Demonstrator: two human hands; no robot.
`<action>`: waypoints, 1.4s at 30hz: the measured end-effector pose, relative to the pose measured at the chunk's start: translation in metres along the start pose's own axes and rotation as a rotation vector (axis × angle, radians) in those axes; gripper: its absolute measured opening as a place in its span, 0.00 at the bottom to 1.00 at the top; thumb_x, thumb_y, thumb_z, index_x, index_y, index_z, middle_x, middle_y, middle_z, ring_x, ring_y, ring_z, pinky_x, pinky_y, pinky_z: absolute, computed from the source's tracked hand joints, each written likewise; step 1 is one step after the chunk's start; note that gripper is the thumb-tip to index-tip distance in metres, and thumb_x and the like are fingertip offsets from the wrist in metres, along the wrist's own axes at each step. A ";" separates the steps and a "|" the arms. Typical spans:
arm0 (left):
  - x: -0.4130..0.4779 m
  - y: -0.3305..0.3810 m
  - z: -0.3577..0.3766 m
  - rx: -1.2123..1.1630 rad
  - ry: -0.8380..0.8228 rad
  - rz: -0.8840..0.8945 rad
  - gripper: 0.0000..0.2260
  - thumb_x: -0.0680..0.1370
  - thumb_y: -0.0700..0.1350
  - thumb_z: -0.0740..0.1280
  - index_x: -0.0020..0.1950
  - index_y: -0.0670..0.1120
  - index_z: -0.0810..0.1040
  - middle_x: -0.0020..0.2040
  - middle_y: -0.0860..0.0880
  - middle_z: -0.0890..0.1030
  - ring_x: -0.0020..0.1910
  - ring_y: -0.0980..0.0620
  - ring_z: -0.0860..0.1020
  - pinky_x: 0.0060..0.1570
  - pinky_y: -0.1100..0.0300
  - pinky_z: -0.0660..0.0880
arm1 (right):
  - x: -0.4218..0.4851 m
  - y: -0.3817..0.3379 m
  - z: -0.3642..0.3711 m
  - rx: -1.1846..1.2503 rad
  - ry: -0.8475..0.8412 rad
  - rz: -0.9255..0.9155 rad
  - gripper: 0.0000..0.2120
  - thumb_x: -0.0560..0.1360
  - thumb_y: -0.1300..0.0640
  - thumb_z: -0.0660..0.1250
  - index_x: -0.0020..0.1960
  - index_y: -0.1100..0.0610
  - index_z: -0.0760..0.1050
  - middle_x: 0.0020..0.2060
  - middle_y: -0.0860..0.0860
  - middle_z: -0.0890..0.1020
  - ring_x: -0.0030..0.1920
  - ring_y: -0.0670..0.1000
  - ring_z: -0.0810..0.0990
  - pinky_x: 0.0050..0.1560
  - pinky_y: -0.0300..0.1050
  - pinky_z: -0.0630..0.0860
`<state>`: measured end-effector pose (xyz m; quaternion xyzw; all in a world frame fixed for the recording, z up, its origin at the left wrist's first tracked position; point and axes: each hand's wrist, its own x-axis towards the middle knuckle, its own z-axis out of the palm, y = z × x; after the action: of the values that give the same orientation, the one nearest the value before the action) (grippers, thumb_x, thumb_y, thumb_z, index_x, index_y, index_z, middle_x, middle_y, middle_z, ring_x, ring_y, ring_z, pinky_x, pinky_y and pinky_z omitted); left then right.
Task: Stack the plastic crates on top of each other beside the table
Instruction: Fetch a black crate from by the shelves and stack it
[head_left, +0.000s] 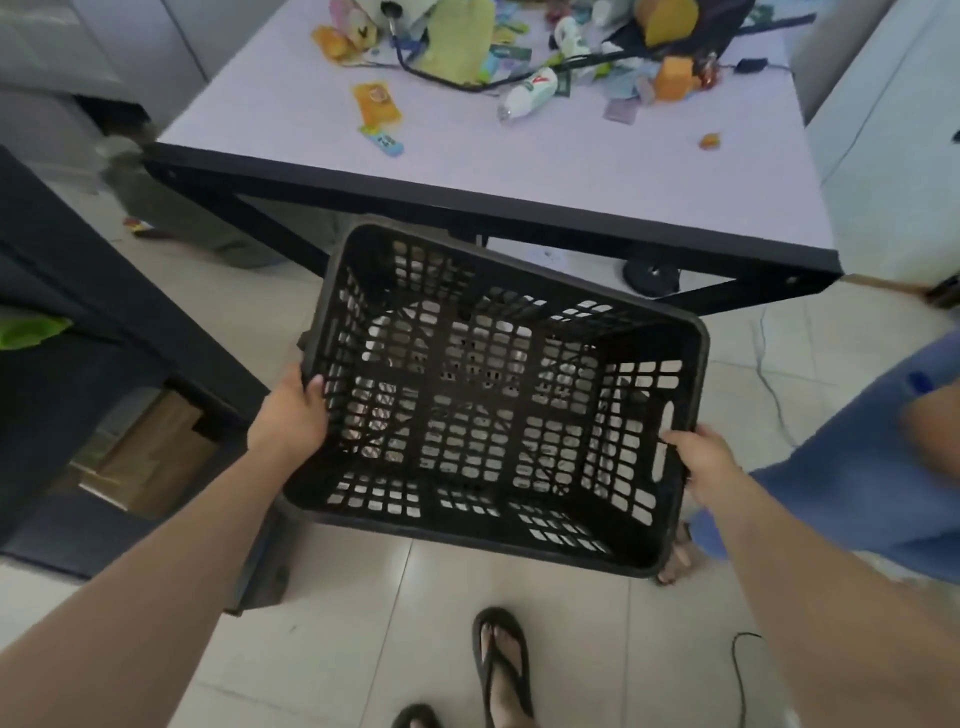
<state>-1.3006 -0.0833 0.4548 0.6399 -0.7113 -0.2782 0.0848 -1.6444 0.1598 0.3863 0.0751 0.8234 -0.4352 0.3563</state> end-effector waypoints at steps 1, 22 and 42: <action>0.001 0.002 0.001 0.015 0.013 -0.017 0.15 0.83 0.49 0.53 0.63 0.41 0.68 0.55 0.37 0.77 0.55 0.37 0.76 0.48 0.47 0.71 | 0.003 -0.003 0.000 0.022 -0.022 0.005 0.12 0.76 0.65 0.65 0.59 0.59 0.73 0.43 0.58 0.80 0.46 0.60 0.79 0.53 0.57 0.78; 0.101 0.038 -0.037 -0.021 -0.173 -0.062 0.09 0.82 0.46 0.55 0.51 0.42 0.70 0.38 0.42 0.76 0.39 0.40 0.79 0.43 0.48 0.76 | -0.024 -0.092 0.006 0.023 0.065 -0.025 0.11 0.78 0.69 0.58 0.55 0.59 0.74 0.35 0.55 0.73 0.33 0.51 0.71 0.33 0.43 0.72; 0.116 0.010 -0.021 0.028 -0.333 -0.033 0.17 0.83 0.45 0.53 0.58 0.32 0.71 0.46 0.38 0.77 0.42 0.41 0.77 0.42 0.52 0.74 | -0.018 -0.091 0.021 -0.071 0.106 -0.072 0.13 0.76 0.69 0.60 0.59 0.60 0.73 0.39 0.56 0.76 0.34 0.50 0.72 0.35 0.43 0.73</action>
<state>-1.3182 -0.2005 0.4499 0.5975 -0.7089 -0.3717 -0.0478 -1.6600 0.0910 0.4505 0.0556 0.8581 -0.4138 0.2988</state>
